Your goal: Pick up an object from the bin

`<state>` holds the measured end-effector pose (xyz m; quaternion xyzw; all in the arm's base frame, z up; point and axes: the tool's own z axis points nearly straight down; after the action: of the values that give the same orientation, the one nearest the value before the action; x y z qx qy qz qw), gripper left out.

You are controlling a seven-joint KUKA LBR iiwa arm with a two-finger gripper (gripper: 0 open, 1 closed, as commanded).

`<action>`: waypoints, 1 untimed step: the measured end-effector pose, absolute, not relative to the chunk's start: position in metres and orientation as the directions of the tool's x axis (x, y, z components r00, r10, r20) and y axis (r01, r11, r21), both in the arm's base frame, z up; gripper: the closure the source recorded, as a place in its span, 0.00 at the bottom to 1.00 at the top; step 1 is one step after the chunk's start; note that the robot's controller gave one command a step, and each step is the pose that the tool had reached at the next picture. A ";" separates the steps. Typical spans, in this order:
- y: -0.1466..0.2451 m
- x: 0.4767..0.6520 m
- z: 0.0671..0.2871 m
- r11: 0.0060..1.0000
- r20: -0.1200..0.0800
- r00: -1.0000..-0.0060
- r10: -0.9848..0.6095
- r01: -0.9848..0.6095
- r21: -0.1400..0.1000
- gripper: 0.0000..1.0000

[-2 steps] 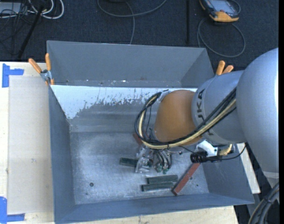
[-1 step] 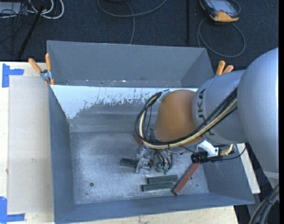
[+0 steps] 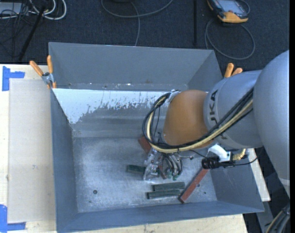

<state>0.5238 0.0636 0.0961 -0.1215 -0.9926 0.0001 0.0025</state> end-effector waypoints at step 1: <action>0.063 0.525 0.112 0.970 0.002 -0.970 0.242 0.242 0.000 1.00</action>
Offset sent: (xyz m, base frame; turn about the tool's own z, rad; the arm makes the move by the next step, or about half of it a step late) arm 0.0001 -0.0002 0.0230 0.0000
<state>0.5251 0.0634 0.1124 -0.1217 -0.9926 -0.0001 0.0007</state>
